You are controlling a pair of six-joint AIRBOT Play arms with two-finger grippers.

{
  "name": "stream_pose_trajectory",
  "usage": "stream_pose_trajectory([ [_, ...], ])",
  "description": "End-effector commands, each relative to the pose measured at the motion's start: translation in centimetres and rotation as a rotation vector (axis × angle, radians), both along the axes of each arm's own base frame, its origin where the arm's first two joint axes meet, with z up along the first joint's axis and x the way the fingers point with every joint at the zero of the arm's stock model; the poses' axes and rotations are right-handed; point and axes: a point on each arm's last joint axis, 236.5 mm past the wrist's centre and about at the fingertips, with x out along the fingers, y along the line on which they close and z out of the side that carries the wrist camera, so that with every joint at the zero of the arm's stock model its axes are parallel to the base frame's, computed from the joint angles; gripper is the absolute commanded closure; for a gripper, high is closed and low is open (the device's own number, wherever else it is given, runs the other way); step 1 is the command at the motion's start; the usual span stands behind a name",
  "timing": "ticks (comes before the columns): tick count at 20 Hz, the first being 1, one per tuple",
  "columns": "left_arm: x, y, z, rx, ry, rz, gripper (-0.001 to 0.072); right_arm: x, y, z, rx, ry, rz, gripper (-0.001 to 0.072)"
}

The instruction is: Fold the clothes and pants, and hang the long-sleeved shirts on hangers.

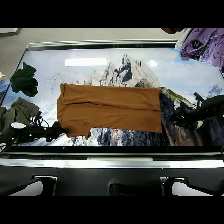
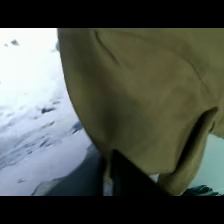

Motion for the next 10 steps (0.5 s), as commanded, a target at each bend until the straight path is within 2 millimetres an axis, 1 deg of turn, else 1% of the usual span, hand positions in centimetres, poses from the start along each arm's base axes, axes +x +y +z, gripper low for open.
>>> stream_pose_trajectory([
  [1, 0.2, -0.8, -0.2, -0.023, 0.007, 0.008, 0.0688, -1.2, 0.6, -2.0, 0.013, 0.027, -0.012, 0.0296],
  [5, 0.1, -0.2, 0.0, -0.038, 0.014, 0.026, 0.0688, -2.5, 2.2, -4.7, 0.066, 0.038, -0.047, 0.0296],
  [8, -0.2, -0.4, 0.2, -0.054, 0.024, 0.018, 0.0688, -2.9, 3.7, -6.0, 0.132, 0.043, -0.062, 0.0296],
  [10, -0.3, -0.4, 0.2, -0.056, 0.025, 0.017, 0.0688, -3.2, 4.2, -6.8, 0.156, 0.060, -0.085, 0.0296],
])
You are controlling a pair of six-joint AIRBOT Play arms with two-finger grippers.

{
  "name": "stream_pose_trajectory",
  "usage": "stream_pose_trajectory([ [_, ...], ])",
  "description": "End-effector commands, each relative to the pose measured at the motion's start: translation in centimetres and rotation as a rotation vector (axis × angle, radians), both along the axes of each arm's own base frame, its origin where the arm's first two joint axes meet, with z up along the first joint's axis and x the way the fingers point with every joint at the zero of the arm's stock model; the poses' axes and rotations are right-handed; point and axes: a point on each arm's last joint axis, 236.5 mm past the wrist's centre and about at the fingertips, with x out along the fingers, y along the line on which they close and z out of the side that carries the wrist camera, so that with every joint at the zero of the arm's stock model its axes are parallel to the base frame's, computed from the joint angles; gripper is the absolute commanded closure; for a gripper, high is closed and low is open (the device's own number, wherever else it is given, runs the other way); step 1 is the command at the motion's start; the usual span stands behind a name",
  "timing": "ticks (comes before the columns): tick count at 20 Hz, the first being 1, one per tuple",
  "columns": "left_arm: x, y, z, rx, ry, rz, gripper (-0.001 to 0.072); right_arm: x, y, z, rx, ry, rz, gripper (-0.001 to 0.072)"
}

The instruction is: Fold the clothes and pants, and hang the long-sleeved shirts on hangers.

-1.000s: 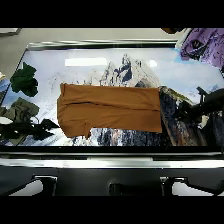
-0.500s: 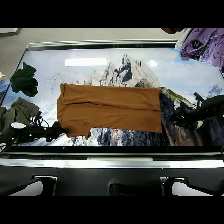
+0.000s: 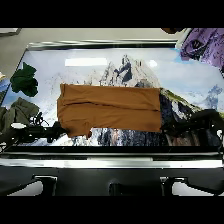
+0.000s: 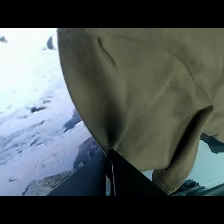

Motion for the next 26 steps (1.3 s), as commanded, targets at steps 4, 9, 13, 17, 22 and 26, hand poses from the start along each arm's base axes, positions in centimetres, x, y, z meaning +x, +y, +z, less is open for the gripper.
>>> stream_pose_trajectory([
  [4, -0.2, -0.1, 0.1, -0.011, 0.006, -0.002, 0.0689, 1.2, 1.6, -1.6, 0.024, -0.039, -0.047, 0.0366],
  [9, 1.5, 0.4, 2.6, -0.004, -0.067, -0.015, 0.0691, 1.1, 3.7, -0.3, 0.018, -0.053, 0.015, 0.0683],
  [13, 0.8, 2.8, 6.7, 0.130, -0.108, -0.119, 0.0692, 0.1, 2.3, 4.6, -0.074, -0.067, 0.016, 0.0683],
  [17, -3.7, 3.9, 10.2, 0.253, -0.066, -0.199, 0.0691, -4.9, 1.3, 8.4, -0.171, 0.007, 0.072, 0.0683],
  [22, -6.2, 2.6, 13.3, 0.277, -0.111, -0.239, 0.0692, -6.8, 0.6, 10.4, -0.237, -0.019, 0.100, 0.0683],
  [26, -3.1, 0.2, 12.8, 0.271, -0.166, -0.294, 0.0692, -3.0, 0.7, 10.8, -0.230, -0.164, 0.055, 0.0683],
])
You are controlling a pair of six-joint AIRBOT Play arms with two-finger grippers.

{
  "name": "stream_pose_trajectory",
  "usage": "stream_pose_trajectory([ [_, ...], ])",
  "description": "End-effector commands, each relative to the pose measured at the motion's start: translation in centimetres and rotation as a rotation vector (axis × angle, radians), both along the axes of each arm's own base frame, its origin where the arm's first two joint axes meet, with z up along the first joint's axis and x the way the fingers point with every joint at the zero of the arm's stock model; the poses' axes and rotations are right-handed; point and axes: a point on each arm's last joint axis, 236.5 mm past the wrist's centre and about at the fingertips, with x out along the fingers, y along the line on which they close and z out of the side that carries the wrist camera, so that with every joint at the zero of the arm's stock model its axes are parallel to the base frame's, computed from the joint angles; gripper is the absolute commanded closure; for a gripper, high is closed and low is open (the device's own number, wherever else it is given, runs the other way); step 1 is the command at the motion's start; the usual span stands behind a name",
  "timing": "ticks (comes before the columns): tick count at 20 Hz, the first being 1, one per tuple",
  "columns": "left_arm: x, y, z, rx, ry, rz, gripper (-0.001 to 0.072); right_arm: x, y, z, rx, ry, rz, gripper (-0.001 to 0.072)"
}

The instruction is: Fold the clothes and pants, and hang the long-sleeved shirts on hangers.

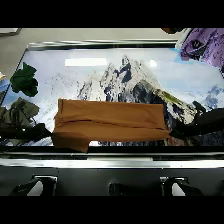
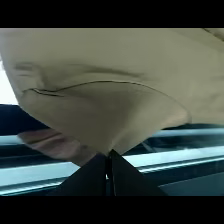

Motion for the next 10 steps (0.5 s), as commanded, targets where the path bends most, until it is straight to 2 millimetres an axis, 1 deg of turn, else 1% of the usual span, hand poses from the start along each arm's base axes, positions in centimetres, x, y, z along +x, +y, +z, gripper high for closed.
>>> stream_pose_trajectory([
  [1, 2.7, -1.5, -0.2, 0.010, -0.037, -0.035, 0.0692, 3.0, 0.1, 0.4, 0.010, -0.118, -0.023, 0.0683],
  [3, 5.4, -1.7, -0.6, 0.012, -0.034, -0.052, 0.0692, 4.9, 0.2, -0.4, 0.035, -0.152, -0.039, 0.0683],
  [5, 8.0, -1.4, -0.9, 0.011, -0.021, -0.055, 0.0692, 7.0, 0.2, -1.2, 0.061, -0.184, -0.060, 0.0683],
  [7, 10.7, -1.1, -1.1, 0.015, -0.031, -0.075, 0.0692, 9.3, -0.5, -1.7, 0.057, -0.218, -0.082, 0.0683],
  [10, 14.3, -0.7, -1.8, 0.014, -0.031, -0.075, 0.0691, 12.5, -1.5, -2.1, 0.056, -0.234, -0.089, 0.0683],
])
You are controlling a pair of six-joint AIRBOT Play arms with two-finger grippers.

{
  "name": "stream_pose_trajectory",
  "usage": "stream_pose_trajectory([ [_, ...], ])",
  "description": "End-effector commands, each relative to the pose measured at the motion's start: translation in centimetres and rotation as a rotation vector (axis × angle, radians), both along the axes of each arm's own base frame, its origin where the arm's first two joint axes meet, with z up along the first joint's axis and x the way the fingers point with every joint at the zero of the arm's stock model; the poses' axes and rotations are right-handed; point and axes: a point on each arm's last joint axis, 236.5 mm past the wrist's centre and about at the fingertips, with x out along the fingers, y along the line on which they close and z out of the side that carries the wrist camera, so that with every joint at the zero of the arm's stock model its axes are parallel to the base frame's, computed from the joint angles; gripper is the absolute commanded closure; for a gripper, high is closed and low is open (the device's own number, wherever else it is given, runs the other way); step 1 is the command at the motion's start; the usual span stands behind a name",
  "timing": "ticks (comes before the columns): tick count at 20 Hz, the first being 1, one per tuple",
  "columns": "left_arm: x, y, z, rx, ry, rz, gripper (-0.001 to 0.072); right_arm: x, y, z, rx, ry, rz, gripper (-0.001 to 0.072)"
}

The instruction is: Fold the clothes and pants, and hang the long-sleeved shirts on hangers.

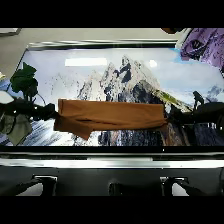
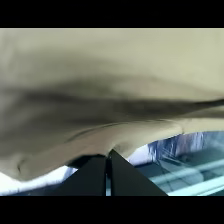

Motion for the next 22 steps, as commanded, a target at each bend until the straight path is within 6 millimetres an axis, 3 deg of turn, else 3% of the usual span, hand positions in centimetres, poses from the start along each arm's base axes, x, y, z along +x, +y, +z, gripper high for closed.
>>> stream_pose_trajectory([
  [1, 4.4, 0.4, -1.1, 0.002, -0.004, -0.010, 0.0691, 4.3, -1.0, -0.7, 0.009, -0.043, -0.018, 0.0683],
  [5, 8.5, 0.9, -2.4, 0.003, -0.010, -0.009, 0.0691, 7.2, -1.2, -2.0, 0.018, -0.027, -0.004, 0.0683],
  [7, 10.2, 0.8, -3.4, -0.005, -0.006, -0.009, 0.0691, 8.3, 0.3, -3.0, 0.006, -0.028, 0.041, 0.0682],
  [9, 11.4, 0.7, -4.6, -0.013, 0.004, -0.009, 0.0691, 8.9, 1.2, -4.7, -0.036, -0.012, 0.060, 0.0683],
  [12, 13.3, 0.9, -5.4, -0.015, -0.008, 0.006, 0.0691, 9.1, 0.2, -6.5, -0.115, 0.019, 0.027, 0.0683],
  [19, 16.8, 1.7, -6.3, -0.006, -0.064, 0.093, 0.0692, 10.2, -1.8, -6.2, -0.185, -0.006, -0.020, 0.0683],
  [22, 16.9, 1.7, -7.4, -0.007, -0.051, 0.098, 0.0692, 11.4, -1.9, -6.1, -0.177, -0.044, -0.061, 0.0682],
])
